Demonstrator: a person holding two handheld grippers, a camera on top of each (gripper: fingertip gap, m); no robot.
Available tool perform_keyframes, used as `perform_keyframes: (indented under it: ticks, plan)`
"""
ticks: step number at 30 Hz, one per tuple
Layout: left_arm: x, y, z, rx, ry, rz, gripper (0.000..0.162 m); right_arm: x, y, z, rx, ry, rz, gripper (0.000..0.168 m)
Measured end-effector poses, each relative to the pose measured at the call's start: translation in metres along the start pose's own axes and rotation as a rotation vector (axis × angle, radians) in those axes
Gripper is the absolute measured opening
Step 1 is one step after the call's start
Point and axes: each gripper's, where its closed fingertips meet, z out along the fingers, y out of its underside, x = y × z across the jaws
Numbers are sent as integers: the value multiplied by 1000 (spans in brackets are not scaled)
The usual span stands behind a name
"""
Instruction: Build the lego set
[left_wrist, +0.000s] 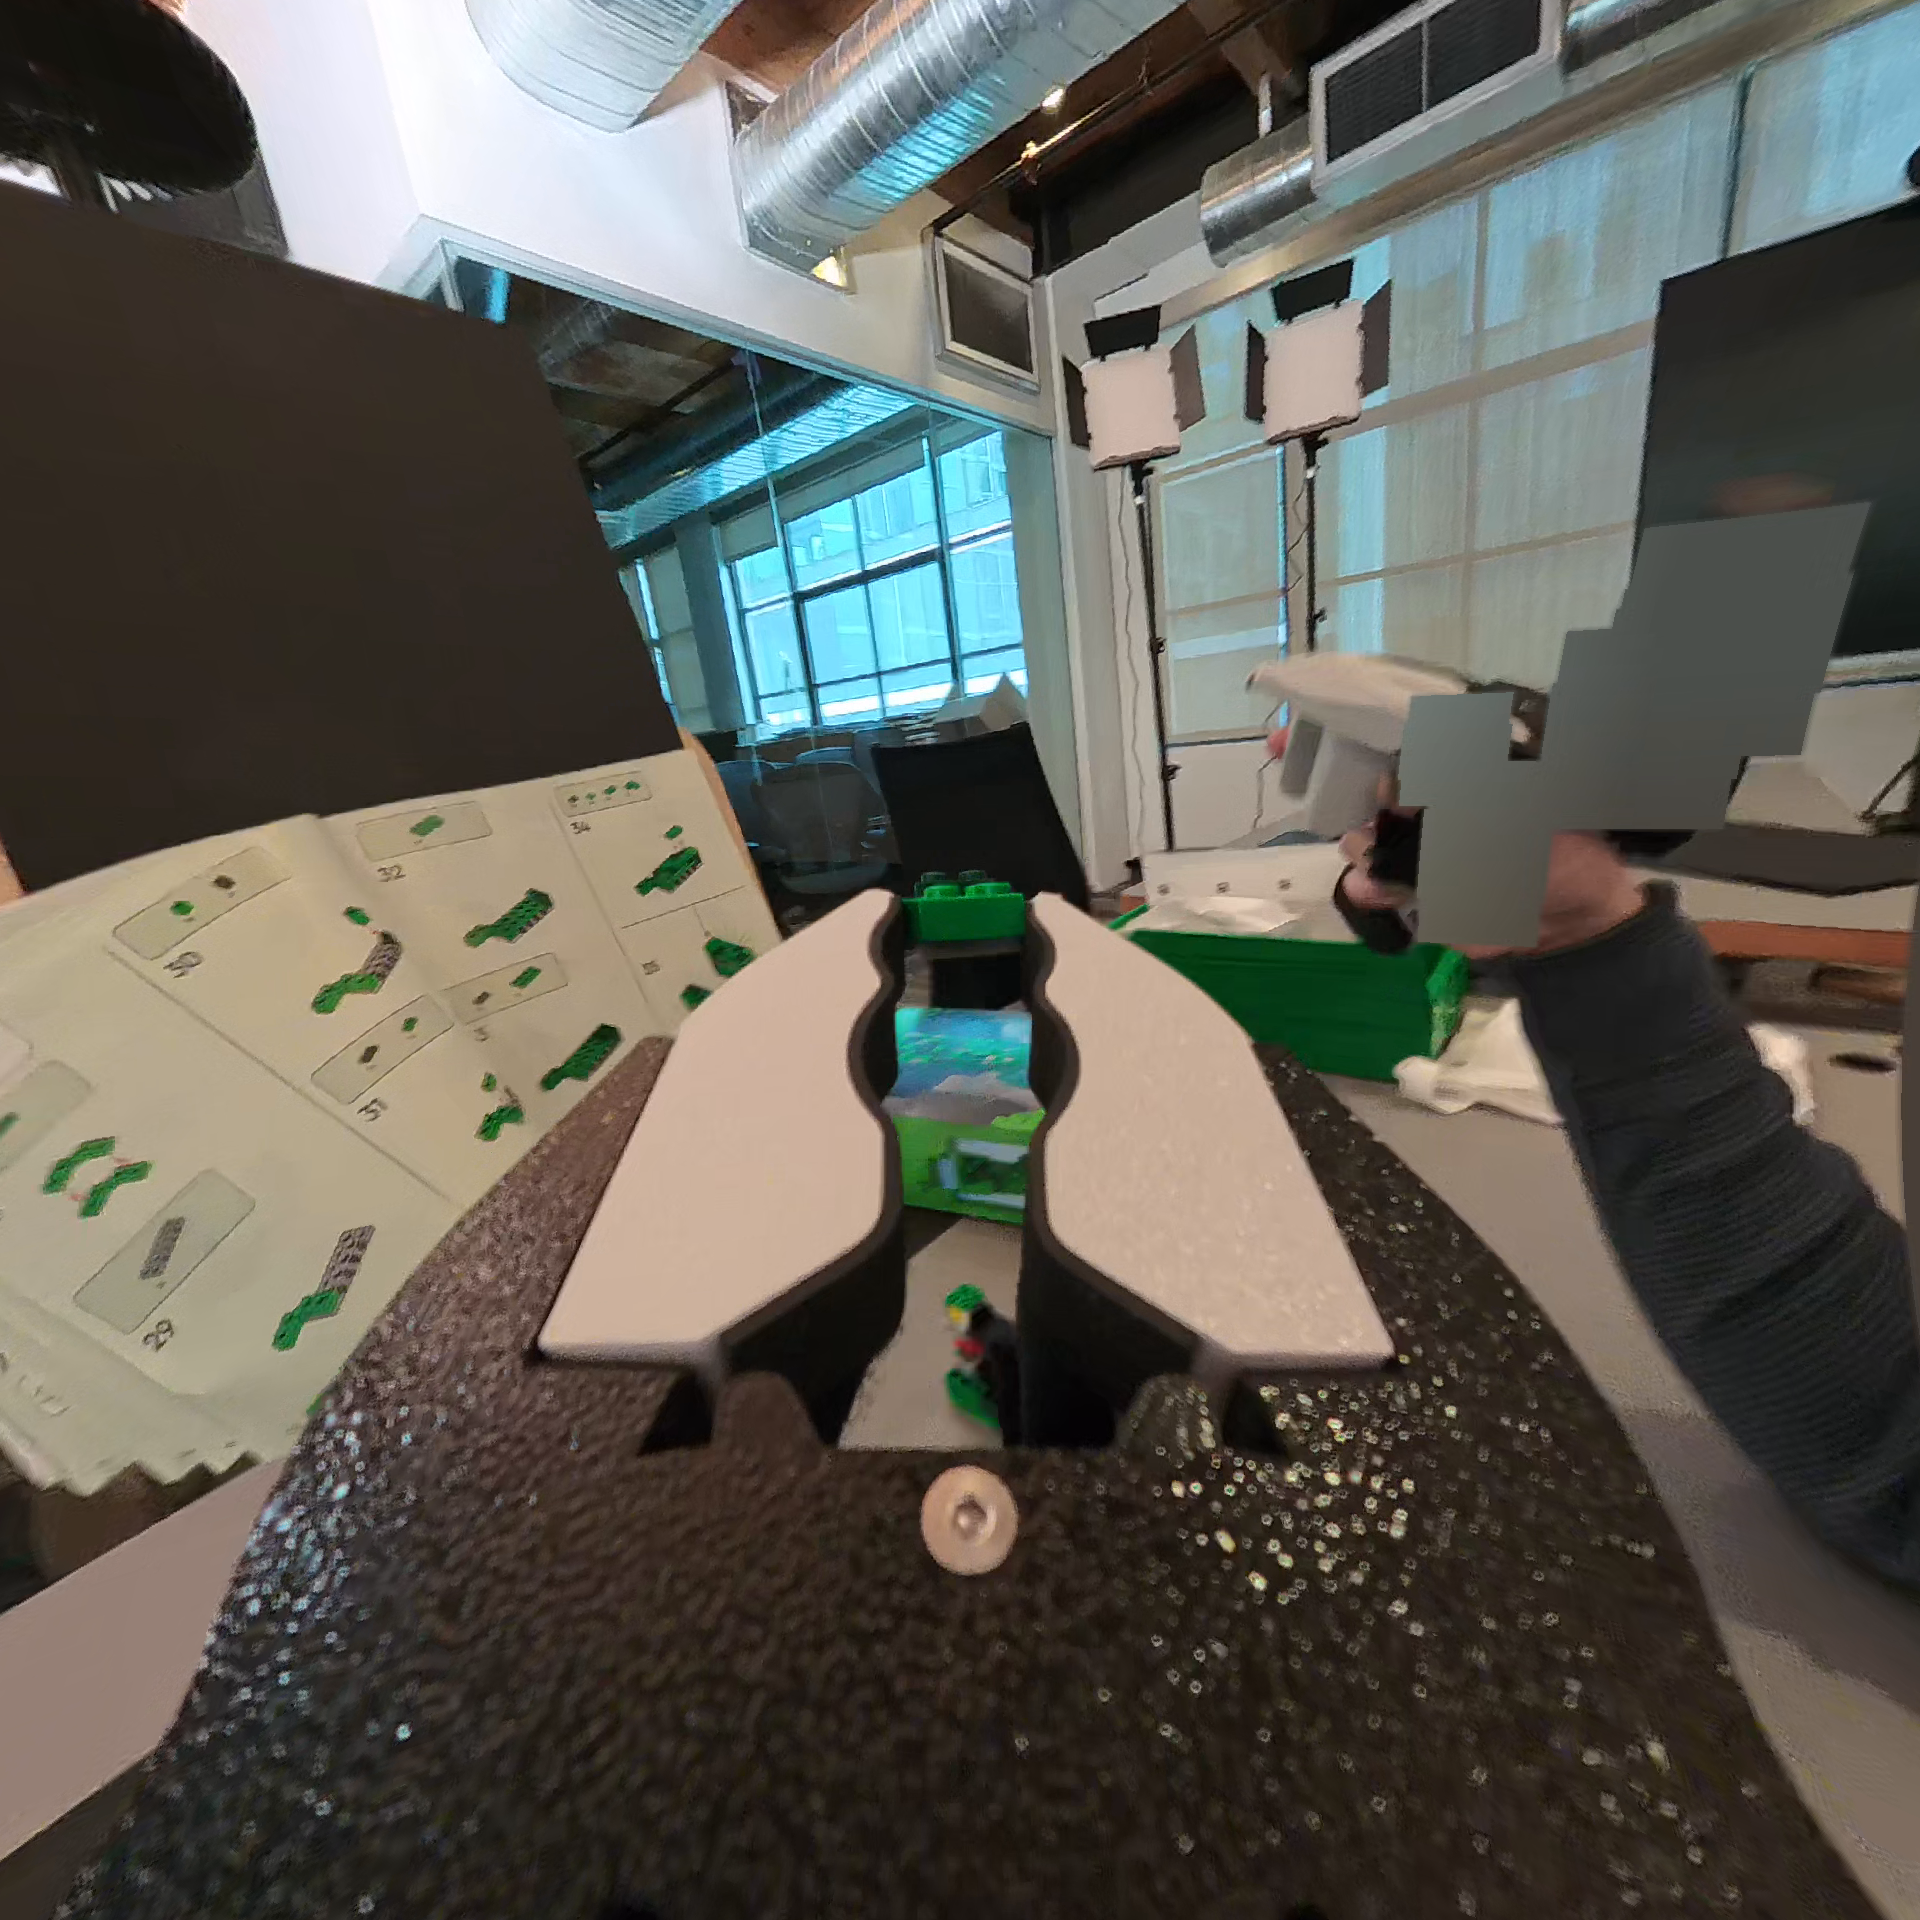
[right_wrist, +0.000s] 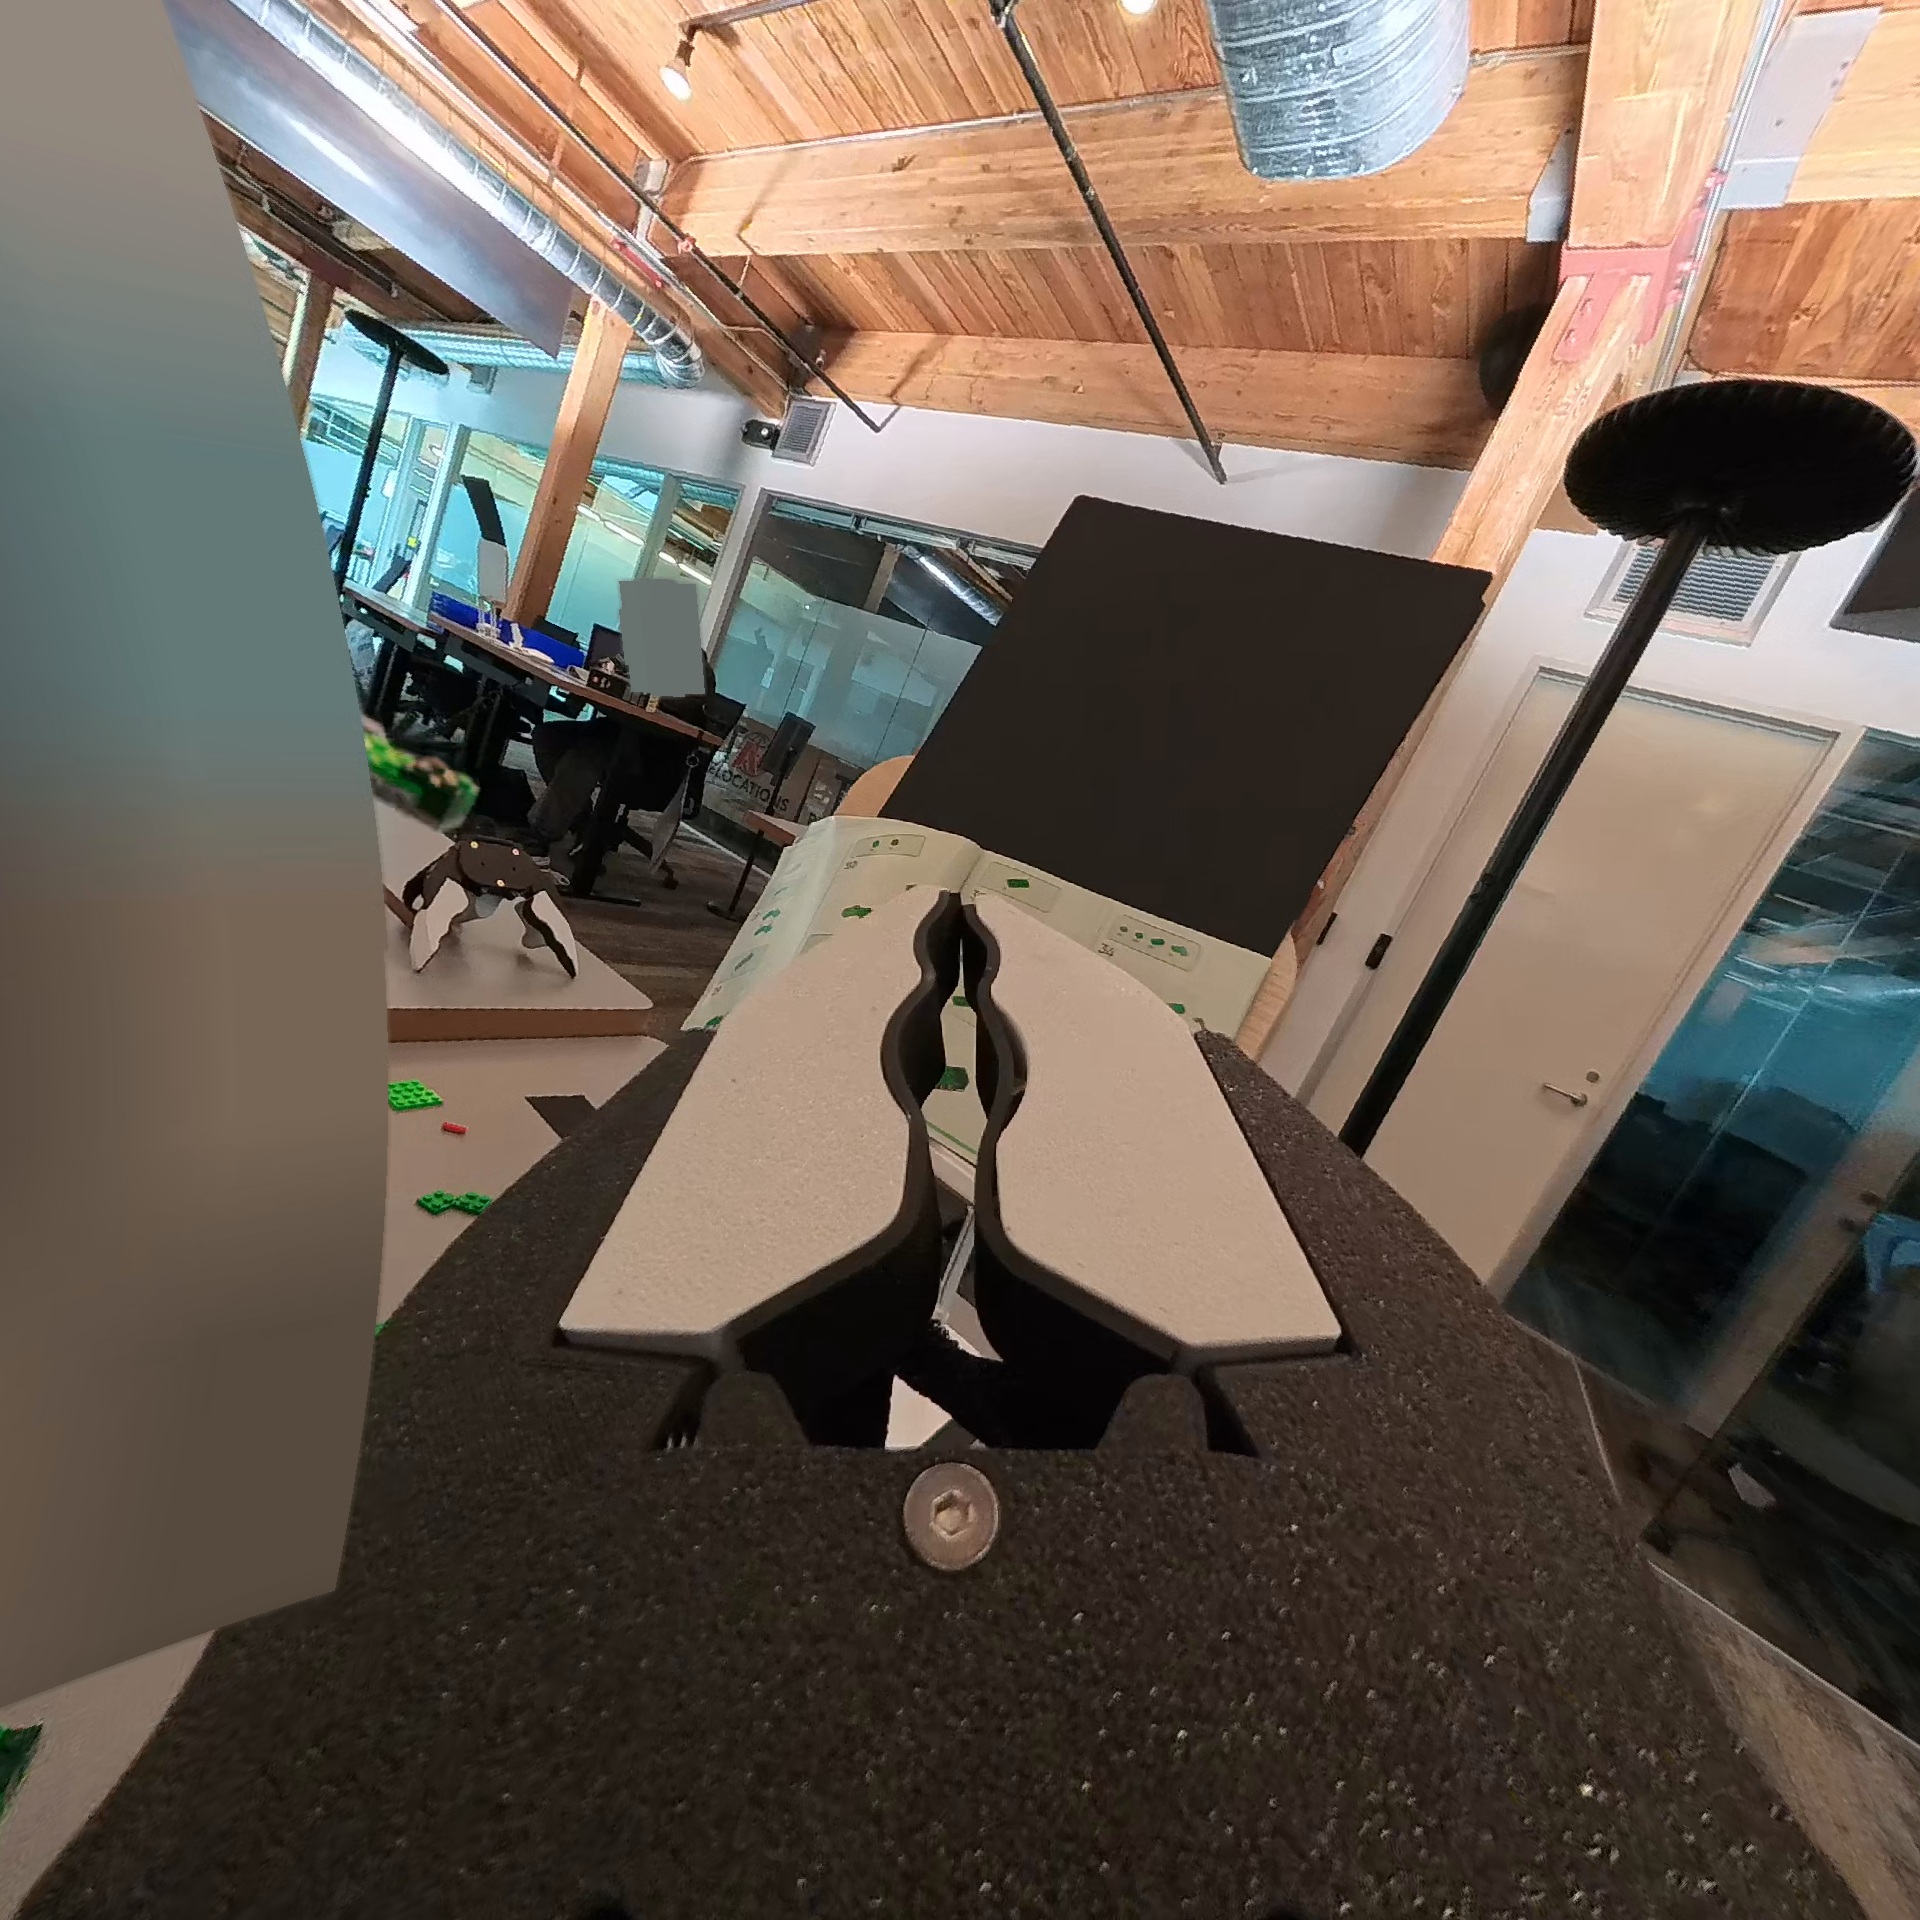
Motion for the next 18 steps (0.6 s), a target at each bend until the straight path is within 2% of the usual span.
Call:
perform_keyframes:
  ticks: [4, 8, 11, 15, 18]
  plan:
    - [-10, 48, -14, -22, -136, 99, 20, 5, 0, -1, 11, 9, 25, 0]
    - [-19, 85, -55, 55, -285, 115, 20, 2, -1, -1, 13, 4, 16, 0]
    - [-20, 106, -86, 44, -328, 157, 20, -3, 2, 4, 7, -17, 20, 0]
    - [6, 129, -103, -18, -176, 136, 20, -32, 14, 17, -27, -164, 4, 0]
    - [32, 139, -104, -30, 20, 85, 20, -96, 35, 20, -87, -490, -104, 0]
